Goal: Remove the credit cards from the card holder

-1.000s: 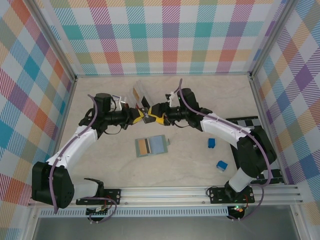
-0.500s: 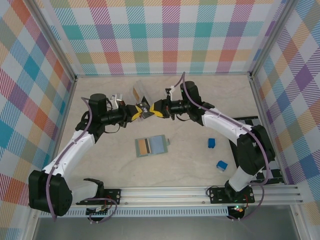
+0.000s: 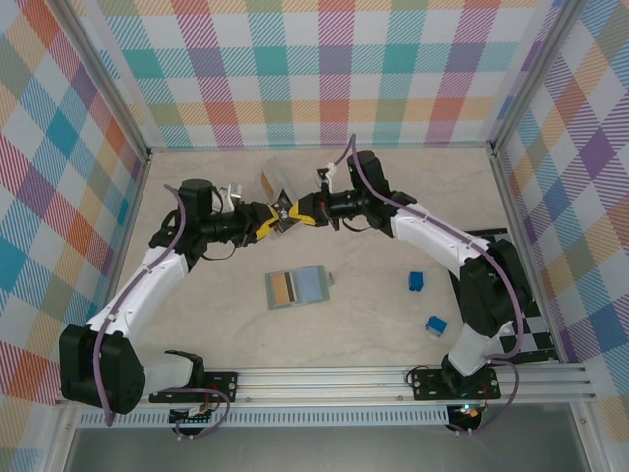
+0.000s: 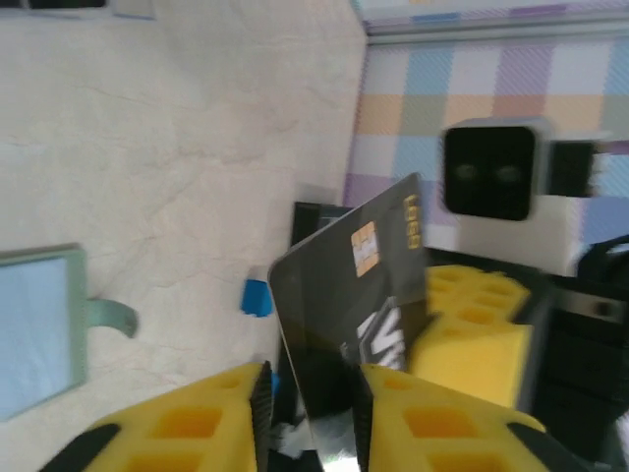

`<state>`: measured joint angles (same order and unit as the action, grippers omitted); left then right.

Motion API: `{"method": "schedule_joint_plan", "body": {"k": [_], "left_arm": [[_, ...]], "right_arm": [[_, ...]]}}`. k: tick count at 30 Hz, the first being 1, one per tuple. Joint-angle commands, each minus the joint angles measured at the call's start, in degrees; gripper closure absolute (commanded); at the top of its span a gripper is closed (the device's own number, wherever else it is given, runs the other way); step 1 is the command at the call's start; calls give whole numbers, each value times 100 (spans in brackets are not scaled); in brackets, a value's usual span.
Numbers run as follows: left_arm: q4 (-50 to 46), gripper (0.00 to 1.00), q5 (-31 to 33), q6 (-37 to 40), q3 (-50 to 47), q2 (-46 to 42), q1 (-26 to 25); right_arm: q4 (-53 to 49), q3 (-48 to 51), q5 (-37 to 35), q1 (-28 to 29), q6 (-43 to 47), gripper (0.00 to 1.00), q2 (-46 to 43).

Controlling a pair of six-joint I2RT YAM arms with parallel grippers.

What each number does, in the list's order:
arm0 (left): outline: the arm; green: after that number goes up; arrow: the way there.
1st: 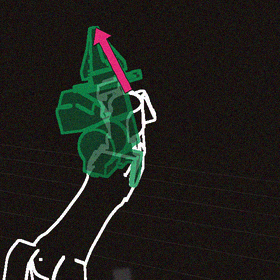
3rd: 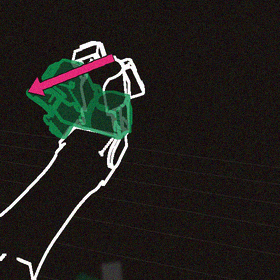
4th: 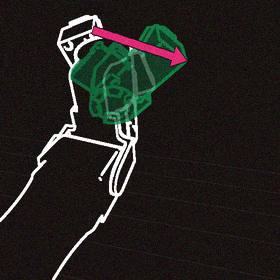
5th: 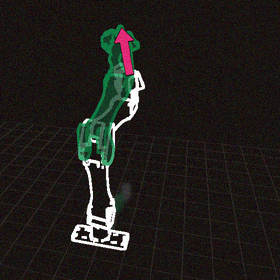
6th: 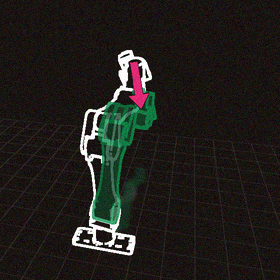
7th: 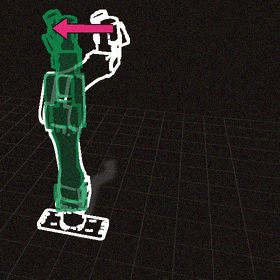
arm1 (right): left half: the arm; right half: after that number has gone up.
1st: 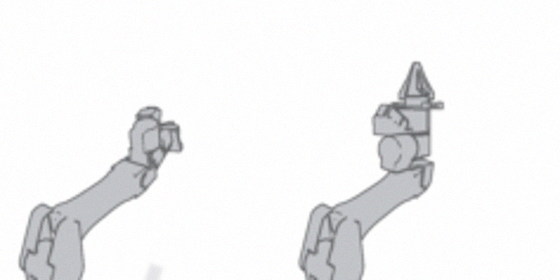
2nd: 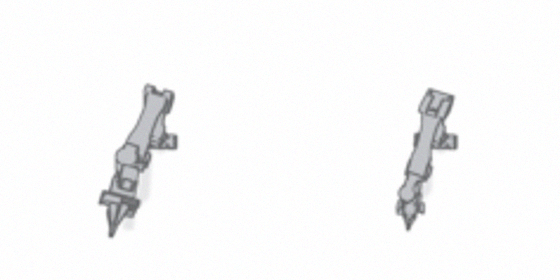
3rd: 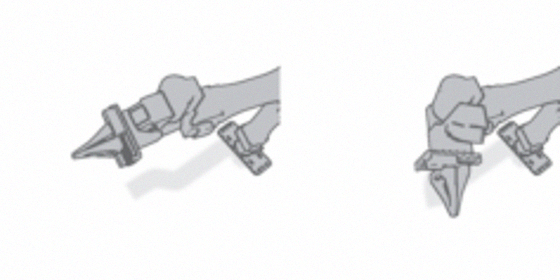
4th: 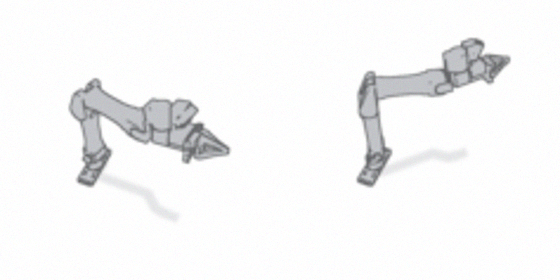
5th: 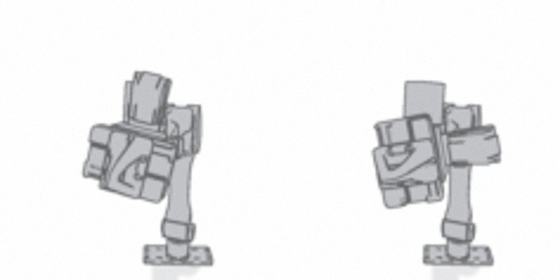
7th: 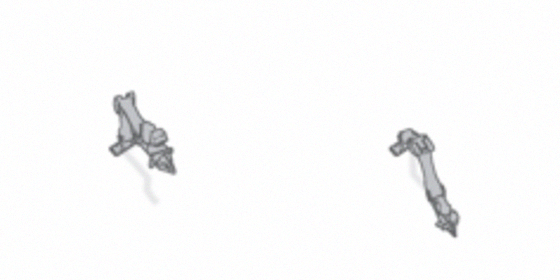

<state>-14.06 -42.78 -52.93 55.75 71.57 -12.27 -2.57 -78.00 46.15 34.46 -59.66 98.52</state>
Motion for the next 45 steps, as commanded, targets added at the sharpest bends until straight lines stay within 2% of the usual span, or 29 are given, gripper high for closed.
{"method": "schedule_joint_plan", "body": {"k": [1,3,6,9,13,22,28,32,37,45], "left_arm": [[-1468,56,777,907,520,164,160],[-2065,39,1373,1301,709,294,244],[-2654,24,2092,1744,862,490,376],[-2924,11,2768,1996,821,512,499],[-3049,0,3434,2298,673,411,615],[-2845,0,3757,2890,263,182,665],[-2715,0,3639,2912,202,207,664],[-2751,0,3634,2938,234,277,665],[-2690,0,3489,2937,199,352,665],[-2685,0,3364,2937,201,469,665]], "right_arm": [[-1768,-792,-995,134,1609,100,117],[-2720,-1363,-1877,254,2289,100,338],[-3703,-2110,-3015,476,2938,100,718],[-4142,-2702,-3655,572,3262,100,1160],[-4371,-3504,-4358,665,3621,100,1760],[-4393,-5242,-5213,736,4265,100,3153],[-4308,-5831,-5318,747,4545,100,3683],[-4348,-5876,-5353,780,4623,100,3828],[-4419,-5911,-5827,861,4774,99,3946],[-4579,-5922,-5952,929,4896,98,4015]]}}
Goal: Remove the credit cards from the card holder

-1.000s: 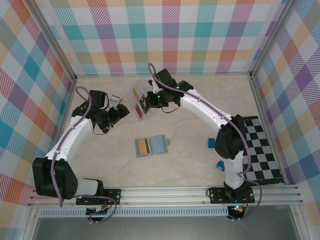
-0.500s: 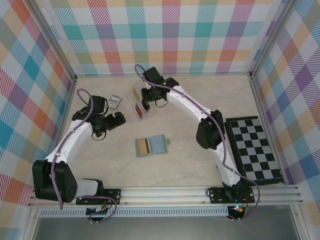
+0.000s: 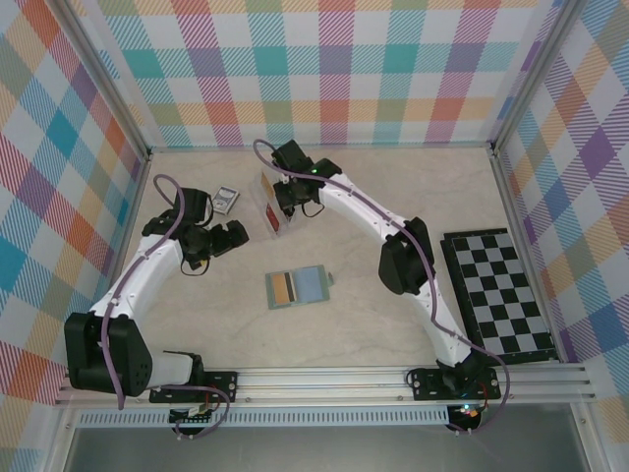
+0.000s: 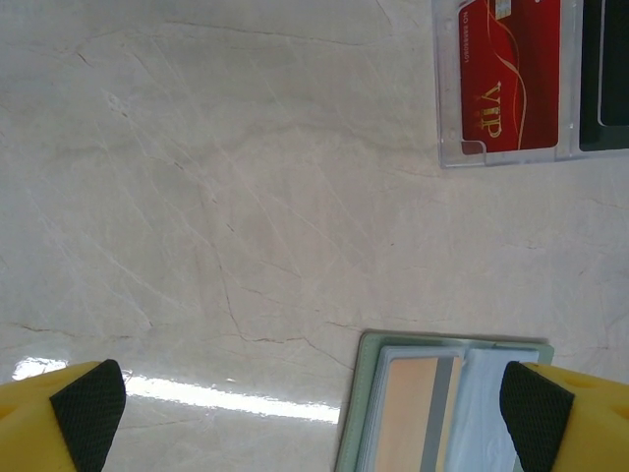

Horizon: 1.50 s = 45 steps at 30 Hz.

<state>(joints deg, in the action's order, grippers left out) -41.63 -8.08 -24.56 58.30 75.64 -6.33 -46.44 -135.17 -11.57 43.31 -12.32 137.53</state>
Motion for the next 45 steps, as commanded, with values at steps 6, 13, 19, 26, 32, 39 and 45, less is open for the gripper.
{"method": "schedule_joint_plan", "body": {"k": [6,13,19,26,32,39,45], "left_arm": [[111,0,-152,100,-69,80,70],[118,0,-202,100,-76,101,70],[117,0,-244,122,-70,89,70],[118,0,-312,58,-73,122,70],[160,0,-649,-75,-90,234,68],[172,0,-1137,-145,-109,328,70],[212,0,-1556,-423,-198,452,10]], "right_arm": [[-95,123,-88,54,177,98,-72],[-33,211,-114,57,185,96,-44],[-46,177,-182,55,142,81,-3],[-258,37,28,55,-64,74,-239],[-387,845,579,55,-710,65,-1163],[197,3372,1783,70,-1520,53,-2766],[872,4957,3007,81,-2075,51,-3358]]}}
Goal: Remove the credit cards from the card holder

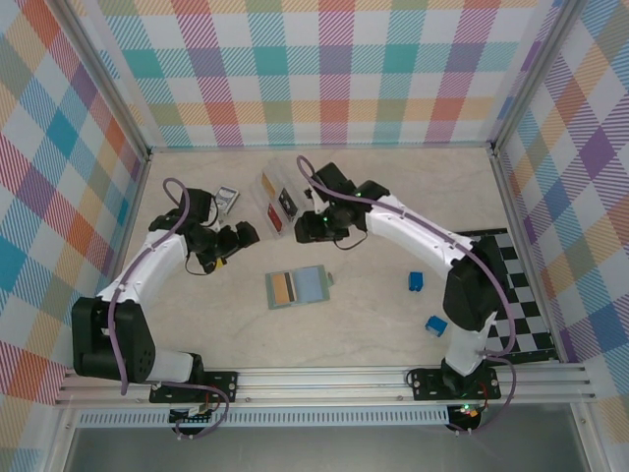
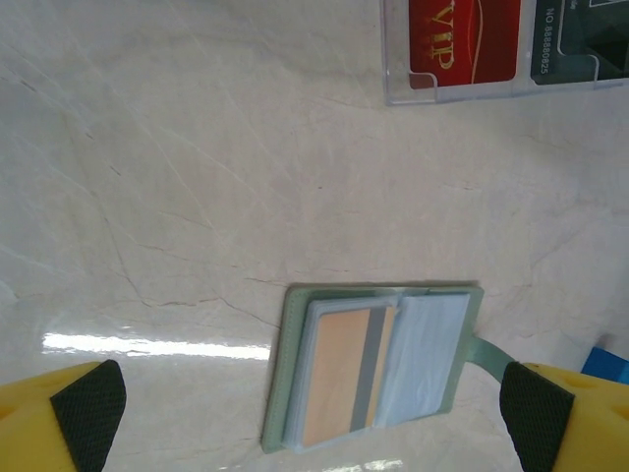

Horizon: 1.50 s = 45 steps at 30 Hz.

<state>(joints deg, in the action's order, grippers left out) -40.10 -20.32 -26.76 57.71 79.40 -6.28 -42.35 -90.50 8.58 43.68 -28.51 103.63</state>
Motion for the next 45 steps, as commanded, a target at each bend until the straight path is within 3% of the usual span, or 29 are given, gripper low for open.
{"method": "schedule_joint_plan", "body": {"k": [1,5,10,14,18,22,37,45], "left_arm": [[71,0,-330,-240,-159,96,-33],[125,0,-322,-472,-320,170,-218],[541,7,-558,-924,-668,197,-461],[862,24,-708,-1184,-814,259,-750],[1365,44,-1100,-1390,-994,468,-959],[1539,52,-1162,-1421,-1004,707,-1057],[1436,61,-1072,-1229,-1013,1336,-1138],[1437,68,-1014,-1190,-1112,1521,-1138]], "right_arm": [[598,623,1221,44,-510,52,61],[885,947,1573,44,-715,56,393],[912,1010,1368,44,-859,60,763],[532,955,802,70,-876,61,908],[361,882,748,70,-818,63,1028],[151,768,496,70,-843,64,1136],[-306,516,65,70,-867,62,1437],[-100,471,617,70,-742,71,1590]]}}
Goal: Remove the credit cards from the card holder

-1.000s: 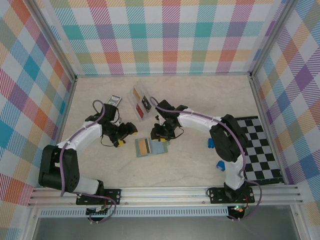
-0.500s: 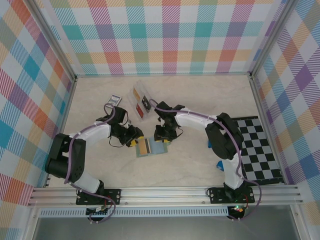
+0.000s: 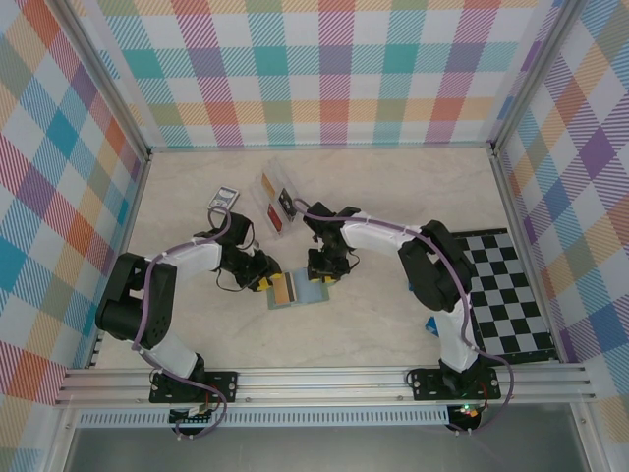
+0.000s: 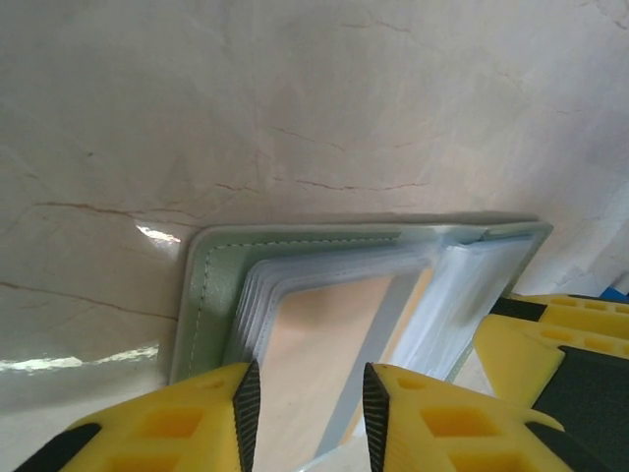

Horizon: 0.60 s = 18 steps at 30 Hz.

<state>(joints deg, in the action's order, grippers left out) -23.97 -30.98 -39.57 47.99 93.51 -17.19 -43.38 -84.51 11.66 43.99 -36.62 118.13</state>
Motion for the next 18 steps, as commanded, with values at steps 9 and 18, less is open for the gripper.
{"method": "schedule_joint_plan", "body": {"k": [9,18], "left_arm": [[-202,72,241,211,-262,229,-56],[-293,73,295,289,-207,212,-56]], "right_arm": [[599,-60,1183,39,120,83,44],[714,-61,1282,39,125,89,33]]}}
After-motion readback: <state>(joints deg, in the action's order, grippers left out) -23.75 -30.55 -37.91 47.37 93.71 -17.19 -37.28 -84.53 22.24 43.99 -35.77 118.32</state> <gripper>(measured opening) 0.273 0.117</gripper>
